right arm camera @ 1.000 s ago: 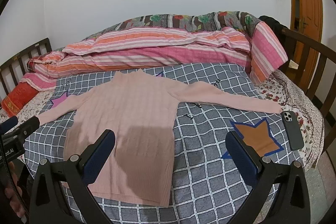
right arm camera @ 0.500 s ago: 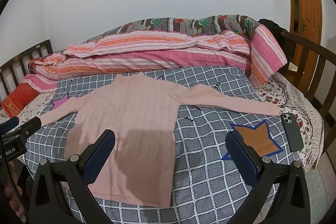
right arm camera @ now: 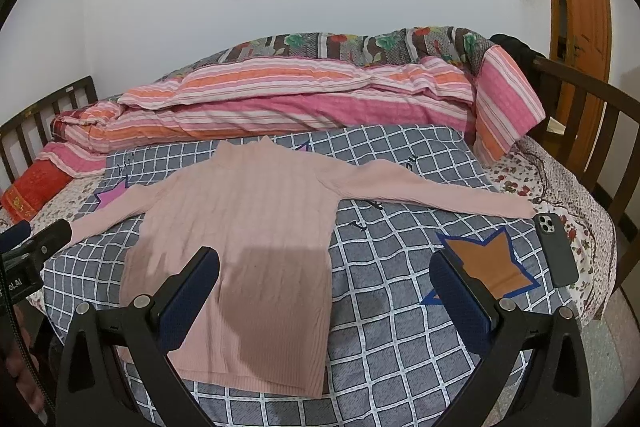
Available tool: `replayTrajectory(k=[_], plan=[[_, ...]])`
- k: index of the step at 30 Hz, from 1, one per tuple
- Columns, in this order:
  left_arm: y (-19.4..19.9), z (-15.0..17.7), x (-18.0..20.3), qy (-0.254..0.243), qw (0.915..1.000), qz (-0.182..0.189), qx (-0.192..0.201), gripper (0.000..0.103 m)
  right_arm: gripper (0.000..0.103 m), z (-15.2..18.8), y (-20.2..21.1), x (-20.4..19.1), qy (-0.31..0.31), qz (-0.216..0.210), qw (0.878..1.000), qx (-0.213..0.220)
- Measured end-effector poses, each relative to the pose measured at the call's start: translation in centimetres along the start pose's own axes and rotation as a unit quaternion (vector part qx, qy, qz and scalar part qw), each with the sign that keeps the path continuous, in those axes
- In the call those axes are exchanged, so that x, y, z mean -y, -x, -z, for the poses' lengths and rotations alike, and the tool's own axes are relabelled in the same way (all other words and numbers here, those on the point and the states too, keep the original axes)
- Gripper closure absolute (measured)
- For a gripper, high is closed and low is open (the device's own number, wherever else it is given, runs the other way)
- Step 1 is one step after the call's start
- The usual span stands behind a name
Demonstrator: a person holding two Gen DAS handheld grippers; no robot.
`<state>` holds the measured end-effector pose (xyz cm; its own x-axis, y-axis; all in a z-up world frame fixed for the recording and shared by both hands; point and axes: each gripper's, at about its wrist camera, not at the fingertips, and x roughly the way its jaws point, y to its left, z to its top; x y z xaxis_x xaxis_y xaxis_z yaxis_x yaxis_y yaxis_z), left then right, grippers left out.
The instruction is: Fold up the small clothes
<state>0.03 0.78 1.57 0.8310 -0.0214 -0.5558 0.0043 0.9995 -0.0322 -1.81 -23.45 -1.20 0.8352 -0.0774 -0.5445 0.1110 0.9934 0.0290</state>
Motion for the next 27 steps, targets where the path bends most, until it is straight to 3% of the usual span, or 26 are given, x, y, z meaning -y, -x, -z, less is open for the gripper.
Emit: replayTrajectory(k=[9, 17, 23, 27], plan=[[-3.4, 0.9, -3.4, 0.027, 0.9996, 0.008, -0.003, 0.000, 0.000, 0.4, -2.3, -0.4, 0.018, 0.003, 1.000, 0.004], [-10.7, 3.4, -11.1, 0.092, 0.9945, -0.004, -0.049, 0.003, 0.000, 1.1, -8.3, -0.6, 0.025, -0.009, 0.999, -0.020], [-15.3, 4.7, -18.9, 0.177, 0.9813, -0.025, -0.071, 0.004, 0.001, 1.9, -11.5, -1.8, 0.031, -0.044, 0.998, -0.033], [-17.5, 5.5, -23.9, 0.248, 0.9651, -0.035, -0.076, 0.013, 0.004, 1.8, -13.0, -2.9, 0.031, -0.059, 0.997, -0.039]])
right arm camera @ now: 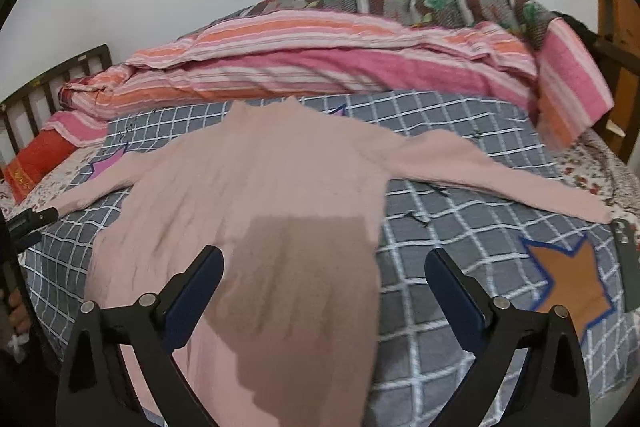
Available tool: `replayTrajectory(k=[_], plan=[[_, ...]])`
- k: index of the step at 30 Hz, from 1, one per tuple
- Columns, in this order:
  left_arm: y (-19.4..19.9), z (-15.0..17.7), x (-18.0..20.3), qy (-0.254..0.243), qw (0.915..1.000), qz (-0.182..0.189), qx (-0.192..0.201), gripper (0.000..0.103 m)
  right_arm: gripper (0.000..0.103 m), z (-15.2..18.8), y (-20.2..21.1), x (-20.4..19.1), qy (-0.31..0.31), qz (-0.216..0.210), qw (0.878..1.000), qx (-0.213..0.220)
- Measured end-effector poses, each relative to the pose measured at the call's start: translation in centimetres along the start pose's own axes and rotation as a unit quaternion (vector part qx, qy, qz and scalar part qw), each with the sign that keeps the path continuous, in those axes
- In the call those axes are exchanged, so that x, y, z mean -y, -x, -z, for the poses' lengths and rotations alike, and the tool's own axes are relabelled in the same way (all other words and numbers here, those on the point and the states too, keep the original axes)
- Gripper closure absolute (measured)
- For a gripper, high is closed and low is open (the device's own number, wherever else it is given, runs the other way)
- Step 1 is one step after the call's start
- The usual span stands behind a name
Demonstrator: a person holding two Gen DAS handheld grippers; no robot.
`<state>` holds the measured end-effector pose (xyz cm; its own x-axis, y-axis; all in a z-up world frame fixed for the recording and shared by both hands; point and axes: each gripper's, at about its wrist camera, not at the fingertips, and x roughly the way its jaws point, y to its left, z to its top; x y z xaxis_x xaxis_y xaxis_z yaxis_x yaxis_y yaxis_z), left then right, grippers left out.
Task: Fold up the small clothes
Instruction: 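Grasp the sleeve nearest the left tool with the left gripper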
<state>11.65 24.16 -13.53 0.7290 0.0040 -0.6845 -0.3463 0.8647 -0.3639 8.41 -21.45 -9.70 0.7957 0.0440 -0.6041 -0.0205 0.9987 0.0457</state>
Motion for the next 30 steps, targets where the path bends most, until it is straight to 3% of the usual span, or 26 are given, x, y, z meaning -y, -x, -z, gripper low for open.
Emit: replayTrajectory(k=[2, 5, 9, 11, 13, 17, 18, 23, 30], plan=[[-1.4, -0.9, -2.3, 0.041, 0.9991, -0.001, -0.008, 0.024, 0.004, -0.3, -1.0, -0.5, 0.004, 0.000, 1.000, -0.003], [-2.7, -1.7, -4.8, 0.081, 0.9967, -0.006, -0.002, 0.032, 0.004, -0.6, -2.4, -1.1, 0.011, -0.001, 1.000, -0.011], [-3.6, -2.7, -6.6, 0.107, 0.9940, -0.016, 0.015, 0.037, 0.004, -1.2, -3.9, -1.4, 0.009, -0.001, 1.000, -0.021], [-4.3, -3.4, -7.2, 0.117, 0.9919, -0.043, 0.023, 0.053, 0.004, -1.5, -4.5, -1.4, 0.000, -0.004, 1.000, -0.026], [-4.6, -3.9, -7.5, 0.116, 0.9908, -0.062, 0.032, 0.060, 0.004, -1.7, -5.0, -1.3, -0.005, -0.006, 1.000, -0.029], [-4.2, -5.1, -8.2, 0.118, 0.9879, -0.091, 0.044, 0.092, 0.004, -1.8, -5.6, -0.9, 0.002, 0.008, 0.999, -0.035], [-3.9, -5.6, -8.1, 0.116, 0.9880, -0.091, 0.047, 0.093, 0.004, -1.8, -5.7, -0.5, 0.003, 0.012, 0.999, -0.037], [-2.3, -7.8, -4.5, 0.046, 0.9892, -0.111, 0.084, 0.096, 0.004, -1.9, -5.5, 1.5, -0.006, 0.021, 0.999, -0.031], [-1.0, -8.9, 5.2, -0.071, 0.9872, -0.083, 0.116, 0.096, 0.004, -1.9, -5.3, 4.5, -0.027, 0.021, 0.999, -0.025]])
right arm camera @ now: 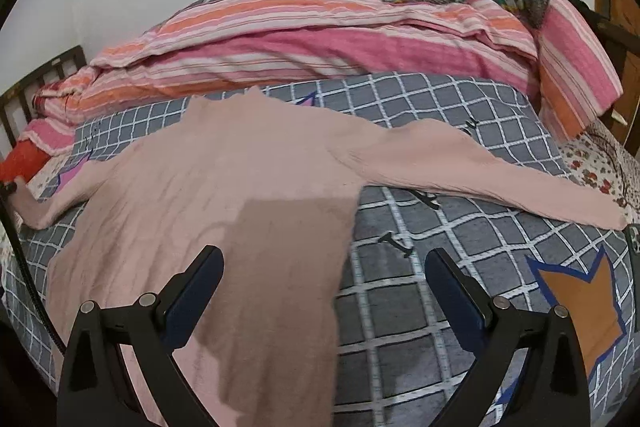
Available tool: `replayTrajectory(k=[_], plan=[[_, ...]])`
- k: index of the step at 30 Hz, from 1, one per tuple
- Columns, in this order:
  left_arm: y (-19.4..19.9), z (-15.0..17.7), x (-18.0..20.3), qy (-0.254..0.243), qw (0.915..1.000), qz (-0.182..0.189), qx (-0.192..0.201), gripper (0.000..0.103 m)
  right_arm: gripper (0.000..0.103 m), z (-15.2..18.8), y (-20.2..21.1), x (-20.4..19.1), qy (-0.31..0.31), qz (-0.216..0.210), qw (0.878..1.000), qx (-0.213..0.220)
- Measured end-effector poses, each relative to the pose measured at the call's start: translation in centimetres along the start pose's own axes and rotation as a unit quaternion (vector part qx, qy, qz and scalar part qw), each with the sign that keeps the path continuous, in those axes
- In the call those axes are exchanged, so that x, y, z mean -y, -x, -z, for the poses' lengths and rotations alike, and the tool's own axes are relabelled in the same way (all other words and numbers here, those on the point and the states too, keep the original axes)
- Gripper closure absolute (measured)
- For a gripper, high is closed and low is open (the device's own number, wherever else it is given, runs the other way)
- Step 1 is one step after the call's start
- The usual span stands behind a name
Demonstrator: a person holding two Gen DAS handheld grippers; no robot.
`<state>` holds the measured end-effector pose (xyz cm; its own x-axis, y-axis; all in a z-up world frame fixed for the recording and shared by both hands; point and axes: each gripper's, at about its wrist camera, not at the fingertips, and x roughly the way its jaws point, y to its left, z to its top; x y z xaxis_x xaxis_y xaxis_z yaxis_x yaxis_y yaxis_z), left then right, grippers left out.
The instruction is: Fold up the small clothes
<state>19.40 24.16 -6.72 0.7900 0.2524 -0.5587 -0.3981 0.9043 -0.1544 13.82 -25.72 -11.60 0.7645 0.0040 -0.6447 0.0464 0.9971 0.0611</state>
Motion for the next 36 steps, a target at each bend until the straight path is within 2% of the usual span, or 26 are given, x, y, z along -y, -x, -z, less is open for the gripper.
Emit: replayTrajectory(k=[11, 15, 21, 29, 36], plan=[[2.2, 1.4, 14.9, -0.111, 0.9923, 0.054, 0.011, 0.096, 0.004, 0.3, 0.9, 4.2, -0.022, 0.002, 1.000, 0.017], [2.9, 2.9, 20.4, -0.147, 0.9856, 0.082, 0.010, 0.096, 0.004, 0.4, 0.9, 5.7, -0.034, 0.005, 0.999, 0.017], [3.0, 5.4, 26.7, -0.184, 0.9763, 0.114, 0.001, 0.096, 0.004, 0.5, 0.7, 7.4, -0.049, 0.013, 0.999, 0.014], [3.7, 7.9, 31.1, -0.206, 0.9675, 0.146, -0.012, 0.096, 0.004, 0.5, 0.7, 8.6, -0.058, 0.014, 0.998, 0.014], [3.3, 8.9, 32.5, -0.208, 0.9654, 0.155, -0.023, 0.096, 0.004, 0.7, 0.7, 9.1, -0.061, 0.015, 0.998, 0.012]])
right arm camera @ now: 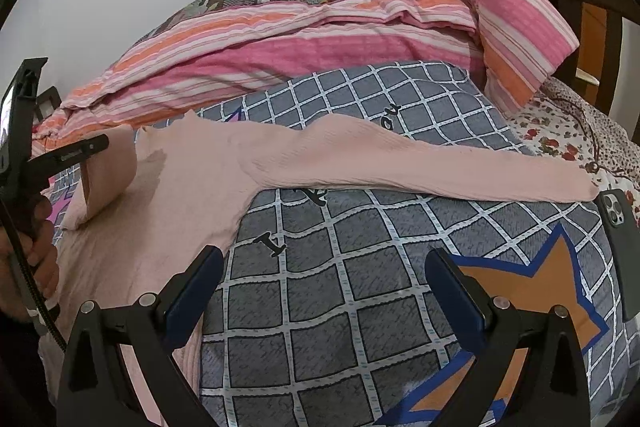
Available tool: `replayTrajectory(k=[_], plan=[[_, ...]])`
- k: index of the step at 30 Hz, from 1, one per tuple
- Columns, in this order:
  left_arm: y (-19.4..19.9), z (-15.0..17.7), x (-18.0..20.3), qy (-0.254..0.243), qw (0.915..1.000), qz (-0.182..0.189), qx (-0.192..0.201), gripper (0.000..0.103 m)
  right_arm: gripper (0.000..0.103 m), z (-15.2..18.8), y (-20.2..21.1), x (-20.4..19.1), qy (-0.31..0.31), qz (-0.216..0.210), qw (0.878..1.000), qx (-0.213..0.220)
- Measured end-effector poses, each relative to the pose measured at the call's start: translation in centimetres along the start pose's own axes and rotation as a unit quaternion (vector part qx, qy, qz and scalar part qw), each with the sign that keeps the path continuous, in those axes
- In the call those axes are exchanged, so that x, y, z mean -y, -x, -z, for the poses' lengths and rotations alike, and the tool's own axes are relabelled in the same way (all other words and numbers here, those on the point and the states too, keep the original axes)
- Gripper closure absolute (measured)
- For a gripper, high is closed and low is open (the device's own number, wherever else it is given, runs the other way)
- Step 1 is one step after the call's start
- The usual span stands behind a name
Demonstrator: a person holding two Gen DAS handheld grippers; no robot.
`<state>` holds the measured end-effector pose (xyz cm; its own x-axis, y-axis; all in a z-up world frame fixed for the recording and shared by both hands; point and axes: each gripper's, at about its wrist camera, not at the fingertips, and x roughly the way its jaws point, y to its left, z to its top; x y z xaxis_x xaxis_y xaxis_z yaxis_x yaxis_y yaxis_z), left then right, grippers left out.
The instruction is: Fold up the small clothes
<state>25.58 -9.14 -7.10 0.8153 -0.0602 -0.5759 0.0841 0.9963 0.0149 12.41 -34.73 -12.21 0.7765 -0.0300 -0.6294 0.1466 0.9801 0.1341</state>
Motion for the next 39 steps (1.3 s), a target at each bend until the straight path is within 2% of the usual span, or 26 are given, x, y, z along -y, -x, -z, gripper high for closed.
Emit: replayTrajectory(k=[10, 12, 13, 14, 15, 16, 17, 20, 25, 30, 31, 34, 39], plan=[[-0.6, 0.4, 0.4, 0.011, 0.9998, 0.012, -0.008, 0.096, 0.004, 0.1, 0.3, 0.0, -0.001, 0.004, 1.000, -0.001], [-0.6, 0.5, -0.1, 0.027, 0.9992, 0.028, -0.013, 0.095, 0.004, 0.0, 0.4, -0.2, 0.001, 0.004, 1.000, -0.002], [-0.6, 0.5, -0.4, 0.038, 0.9985, 0.037, -0.014, 0.089, 0.004, 0.0, 0.5, -0.4, 0.002, 0.005, 1.000, -0.002], [-0.5, 0.6, -0.9, 0.049, 0.9974, 0.049, -0.019, 0.071, 0.004, -0.1, 0.5, -0.5, 0.004, 0.005, 1.000, -0.001], [-0.5, 0.6, -1.5, 0.059, 0.9958, 0.064, -0.027, 0.060, 0.004, -0.2, 0.5, -0.8, 0.005, 0.005, 1.000, -0.001], [-0.4, 0.7, -2.2, 0.067, 0.9944, 0.076, -0.029, 0.040, 0.004, -0.5, 0.6, -1.2, 0.008, 0.004, 1.000, -0.001], [0.0, 0.9, -3.1, 0.076, 0.9935, 0.082, -0.023, 0.035, 0.004, -0.6, 0.5, -1.5, 0.010, 0.002, 1.000, -0.001], [1.3, 1.5, -5.8, 0.077, 0.9947, 0.068, -0.004, 0.035, 0.004, -1.4, 0.3, -2.9, 0.016, -0.008, 1.000, 0.000], [2.1, 3.8, -11.7, 0.072, 0.9968, 0.028, -0.020, 0.034, 0.005, -2.9, -1.3, -6.9, 0.032, -0.051, 0.998, -0.005], [1.7, 6.9, -17.4, 0.089, 0.9945, -0.015, -0.053, 0.034, 0.020, -3.7, -3.5, -12.3, 0.071, -0.091, 0.993, -0.022], [1.6, 7.5, -18.4, 0.093, 0.9938, -0.016, -0.058, 0.034, 0.023, -3.8, -4.1, -13.6, 0.081, -0.103, 0.991, -0.029], [1.3, 9.0, -20.6, 0.106, 0.9923, -0.014, -0.062, 0.034, 0.024, -3.7, -5.8, -17.1, 0.109, -0.123, 0.985, -0.043], [0.3, 10.8, -21.9, 0.123, 0.9904, 0.015, -0.062, 0.033, 0.024, -2.7, -8.4, -22.1, 0.170, -0.121, 0.976, -0.067]])
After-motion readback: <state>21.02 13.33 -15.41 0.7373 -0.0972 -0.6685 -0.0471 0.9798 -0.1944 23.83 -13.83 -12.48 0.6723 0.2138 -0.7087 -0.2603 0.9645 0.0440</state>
